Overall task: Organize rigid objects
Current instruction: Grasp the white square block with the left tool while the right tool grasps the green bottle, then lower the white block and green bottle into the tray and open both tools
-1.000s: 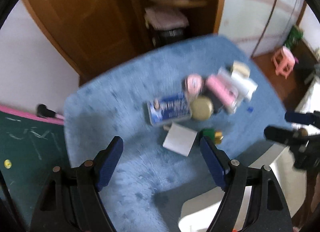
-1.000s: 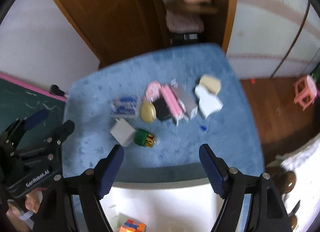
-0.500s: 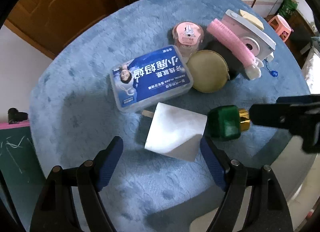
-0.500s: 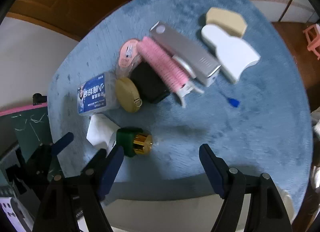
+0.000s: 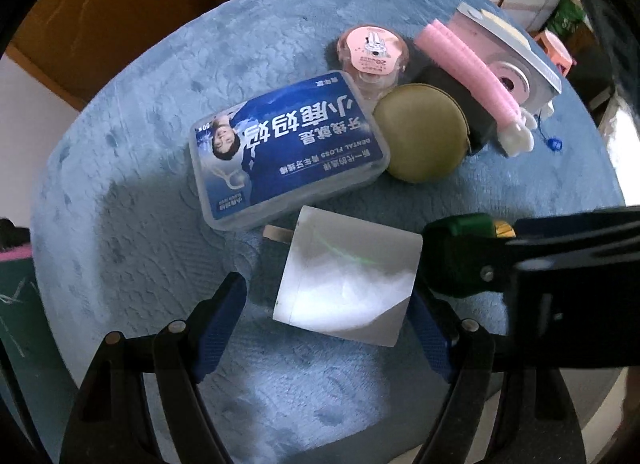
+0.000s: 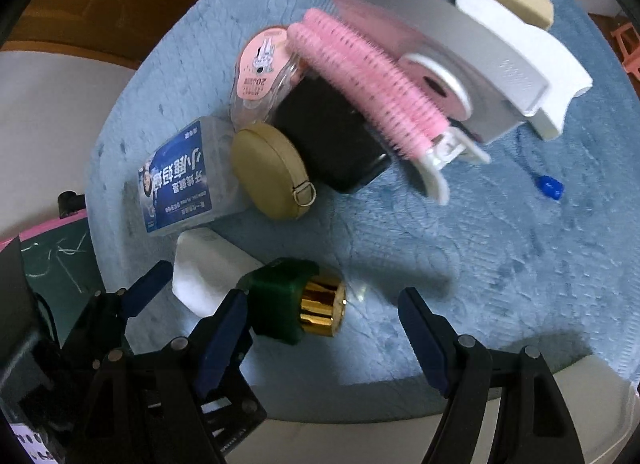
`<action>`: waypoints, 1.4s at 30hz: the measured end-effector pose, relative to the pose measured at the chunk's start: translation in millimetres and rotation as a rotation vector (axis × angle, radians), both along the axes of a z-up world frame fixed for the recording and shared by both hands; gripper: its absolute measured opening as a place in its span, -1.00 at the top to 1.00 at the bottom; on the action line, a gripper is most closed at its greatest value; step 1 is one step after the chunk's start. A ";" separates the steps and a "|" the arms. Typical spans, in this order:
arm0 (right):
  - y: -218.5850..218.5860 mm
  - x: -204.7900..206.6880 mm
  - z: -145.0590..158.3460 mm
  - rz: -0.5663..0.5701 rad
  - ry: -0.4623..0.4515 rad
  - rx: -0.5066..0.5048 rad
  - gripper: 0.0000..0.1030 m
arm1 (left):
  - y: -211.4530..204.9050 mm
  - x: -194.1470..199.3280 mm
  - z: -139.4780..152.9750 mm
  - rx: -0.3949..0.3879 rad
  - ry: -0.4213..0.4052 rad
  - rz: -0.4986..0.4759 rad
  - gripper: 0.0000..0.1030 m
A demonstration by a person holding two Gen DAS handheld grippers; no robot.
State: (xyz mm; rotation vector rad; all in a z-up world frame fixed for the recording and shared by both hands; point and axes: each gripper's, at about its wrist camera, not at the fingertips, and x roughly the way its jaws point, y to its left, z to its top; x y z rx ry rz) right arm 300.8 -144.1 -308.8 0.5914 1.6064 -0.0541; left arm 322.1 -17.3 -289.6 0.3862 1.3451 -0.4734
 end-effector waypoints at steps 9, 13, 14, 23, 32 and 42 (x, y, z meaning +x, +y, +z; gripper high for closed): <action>20.5 12.3 -4.8 0.015 0.015 -0.091 -0.23 | 5.2 -7.1 -7.9 -0.066 -0.005 0.047 -0.25; 28.2 17.6 -2.8 0.028 0.018 -0.068 0.16 | 6.6 -7.3 -8.1 -0.059 -0.033 0.071 -0.22; 28.6 17.7 -2.4 0.032 0.017 -0.064 0.16 | 6.2 -9.8 -8.0 -0.043 -0.044 0.072 -0.22; 1.3 -6.3 19.6 0.002 -0.031 -0.003 0.17 | 23.0 -16.5 27.5 -0.019 -0.093 0.146 -0.15; -23.5 -36.6 87.6 -0.032 -0.162 0.033 0.17 | 35.2 -57.5 116.8 -0.096 -0.182 0.149 -0.15; -37.0 -107.6 204.8 0.038 -0.419 -0.028 0.16 | 32.6 -126.7 229.2 -0.225 -0.314 0.168 -0.15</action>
